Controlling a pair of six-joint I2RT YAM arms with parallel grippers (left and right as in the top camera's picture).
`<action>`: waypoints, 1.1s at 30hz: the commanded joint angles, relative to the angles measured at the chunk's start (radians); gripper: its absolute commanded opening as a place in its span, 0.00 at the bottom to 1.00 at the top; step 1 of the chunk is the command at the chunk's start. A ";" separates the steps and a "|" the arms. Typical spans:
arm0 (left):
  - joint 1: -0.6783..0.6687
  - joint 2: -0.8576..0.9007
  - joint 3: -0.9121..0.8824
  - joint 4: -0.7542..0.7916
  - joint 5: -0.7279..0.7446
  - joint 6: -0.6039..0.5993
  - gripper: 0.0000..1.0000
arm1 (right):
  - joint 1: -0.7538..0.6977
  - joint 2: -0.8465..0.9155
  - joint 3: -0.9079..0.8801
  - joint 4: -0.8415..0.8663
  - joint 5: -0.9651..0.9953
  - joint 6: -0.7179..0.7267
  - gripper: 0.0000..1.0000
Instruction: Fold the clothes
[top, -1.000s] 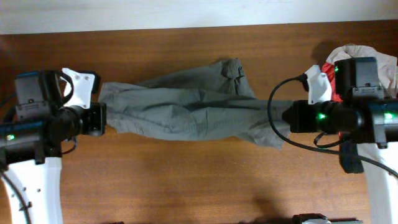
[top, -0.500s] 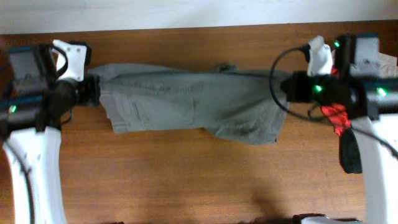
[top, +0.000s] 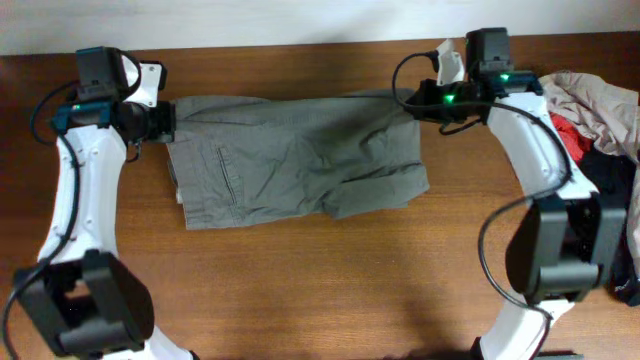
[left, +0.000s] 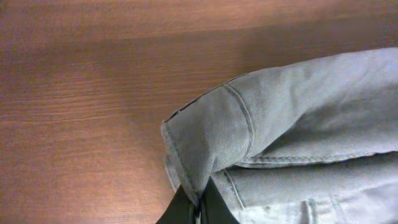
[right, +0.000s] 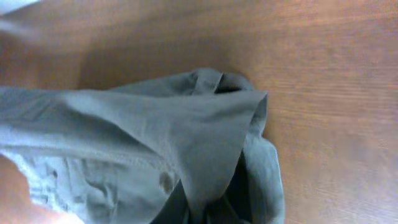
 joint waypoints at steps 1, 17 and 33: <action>0.012 0.064 0.015 0.051 -0.144 -0.007 0.28 | -0.005 0.029 0.012 0.052 0.002 0.002 0.60; -0.013 0.000 0.080 -0.208 0.099 -0.007 0.86 | -0.044 -0.046 0.012 -0.384 -0.073 -0.104 0.89; -0.127 0.043 -0.398 0.224 0.164 -0.031 0.09 | 0.293 -0.010 -0.285 0.037 0.192 0.059 0.11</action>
